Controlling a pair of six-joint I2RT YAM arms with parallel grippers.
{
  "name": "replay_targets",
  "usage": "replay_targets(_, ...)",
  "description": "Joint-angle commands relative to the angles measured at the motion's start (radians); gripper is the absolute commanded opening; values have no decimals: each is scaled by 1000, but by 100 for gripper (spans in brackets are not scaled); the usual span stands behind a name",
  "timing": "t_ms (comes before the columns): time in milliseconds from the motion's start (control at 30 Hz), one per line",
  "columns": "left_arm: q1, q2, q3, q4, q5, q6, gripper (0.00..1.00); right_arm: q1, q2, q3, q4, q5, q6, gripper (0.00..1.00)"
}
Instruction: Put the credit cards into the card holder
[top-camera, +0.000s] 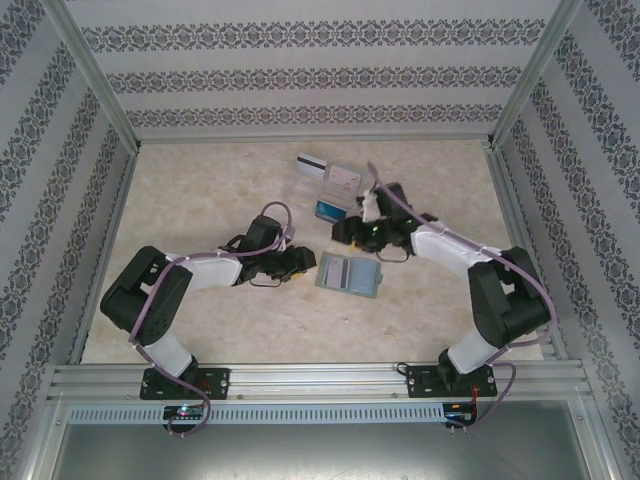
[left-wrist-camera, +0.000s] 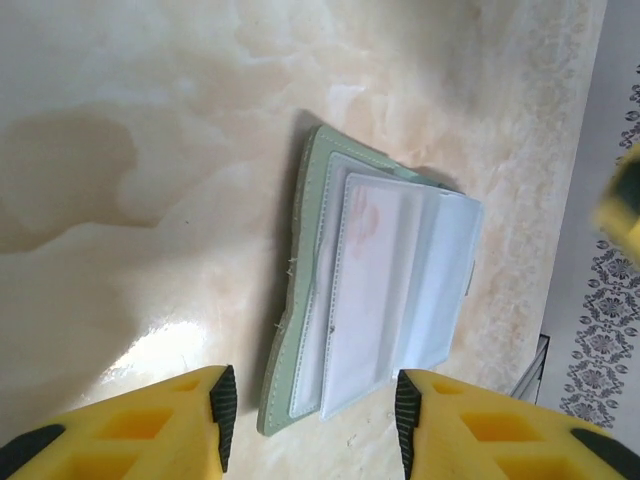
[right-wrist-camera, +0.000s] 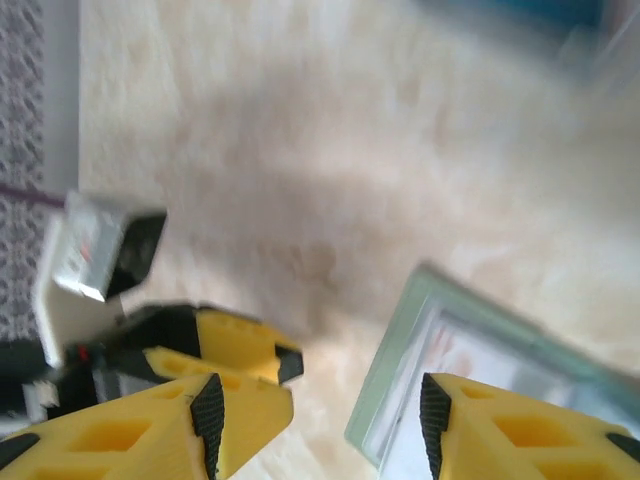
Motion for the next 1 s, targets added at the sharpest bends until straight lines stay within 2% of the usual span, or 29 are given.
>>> replay_targets(0,47,-23,16,-80,-38,46,48,-54,-28,140,-189,78,-199,58)
replay_targets(167,132,-6,123,-175,-80,106,51,-80,80,376,-319,202,-387,61)
replay_targets(333,216,76,322,-321,-197,163,55,-77,262,646,-431,323,-537,71)
replay_targets(467,274,168,447,-313,-206,156,57,-60,376,801,-470,447,-657,73)
replay_targets(500,285,193,484,-314,-213,165,57,-57,403,834,-476,479,-683,78)
replay_targets(633,304,300,648,-384,-252,207,57,-67,476,935,-508,461,-750,81)
replay_targets(800,303,435,805,-449,-243,240,56,-65,544,1020,-567,454,-789,83)
replay_targets(967,301,520,875,-485,-227,263,53,-57,586,1068,-604,458,-820,84)
